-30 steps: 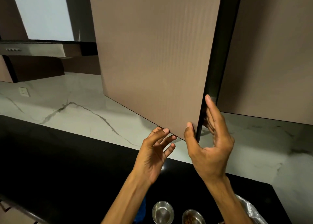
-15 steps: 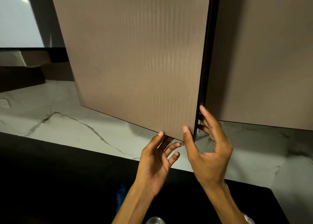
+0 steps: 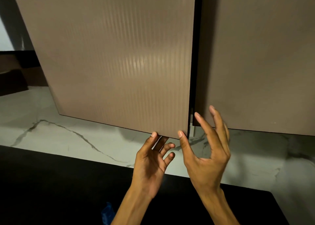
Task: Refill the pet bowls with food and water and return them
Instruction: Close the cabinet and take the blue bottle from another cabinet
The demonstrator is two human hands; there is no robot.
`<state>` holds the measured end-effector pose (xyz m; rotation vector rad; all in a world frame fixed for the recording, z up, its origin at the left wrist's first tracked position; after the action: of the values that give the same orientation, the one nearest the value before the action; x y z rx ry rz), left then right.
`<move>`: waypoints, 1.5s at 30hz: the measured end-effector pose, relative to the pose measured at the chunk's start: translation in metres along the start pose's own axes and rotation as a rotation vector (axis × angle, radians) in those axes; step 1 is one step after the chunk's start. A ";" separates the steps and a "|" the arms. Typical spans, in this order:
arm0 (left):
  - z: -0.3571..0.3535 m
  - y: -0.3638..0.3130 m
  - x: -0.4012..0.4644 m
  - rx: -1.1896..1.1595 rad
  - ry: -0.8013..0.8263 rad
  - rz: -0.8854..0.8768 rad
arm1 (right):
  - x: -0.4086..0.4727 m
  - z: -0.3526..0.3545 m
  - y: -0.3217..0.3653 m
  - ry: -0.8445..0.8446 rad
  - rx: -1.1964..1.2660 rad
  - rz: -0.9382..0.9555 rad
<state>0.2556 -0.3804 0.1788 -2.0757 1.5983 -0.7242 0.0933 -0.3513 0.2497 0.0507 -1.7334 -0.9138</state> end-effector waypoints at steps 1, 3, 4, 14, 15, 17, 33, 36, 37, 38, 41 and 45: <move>0.000 0.002 0.003 0.002 -0.001 -0.002 | 0.001 -0.001 -0.003 -0.002 -0.006 -0.005; -0.001 0.004 0.007 -0.001 -0.006 -0.005 | 0.003 -0.004 -0.008 0.001 -0.010 -0.014; -0.001 0.005 0.009 -0.005 -0.008 -0.005 | 0.004 -0.005 -0.011 0.003 -0.015 -0.020; -0.005 0.018 0.027 -0.056 -0.020 -0.022 | 0.012 -0.012 -0.024 -0.101 -0.084 -0.045; -0.006 0.019 0.028 -0.060 -0.024 -0.024 | 0.013 -0.012 -0.025 -0.115 -0.087 -0.047; -0.005 0.021 0.032 -0.062 -0.030 -0.029 | 0.013 -0.012 -0.026 -0.137 -0.087 -0.047; -0.012 0.027 0.042 -0.036 -0.056 -0.051 | 0.015 -0.017 -0.032 -0.272 -0.146 -0.021; -0.013 0.026 0.042 -0.032 -0.067 -0.060 | 0.015 -0.017 -0.033 -0.279 -0.150 -0.024; -0.014 0.025 0.042 -0.027 -0.068 -0.062 | 0.015 -0.017 -0.033 -0.281 -0.149 -0.025; -0.014 0.025 0.041 -0.022 -0.070 -0.063 | 0.015 -0.017 -0.033 -0.284 -0.148 -0.025; -0.014 0.024 0.040 -0.013 -0.076 -0.063 | 0.014 -0.017 -0.033 -0.287 -0.146 -0.029; -0.012 0.026 0.038 0.030 -0.075 -0.046 | 0.014 -0.017 -0.033 -0.278 -0.133 -0.040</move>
<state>0.2361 -0.4241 0.1775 -2.0990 1.4956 -0.6735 0.0892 -0.3897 0.2426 -0.1354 -1.9270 -1.1049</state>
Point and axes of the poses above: each hand's wrist, its own x-axis towards the middle knuckle, its own z-axis out of the back of the hand, y = z × x, the point moved 10 cm from there along x, towards the middle knuckle, and after that the axes turned 11 degrees about -z, right-handed, at the moved point
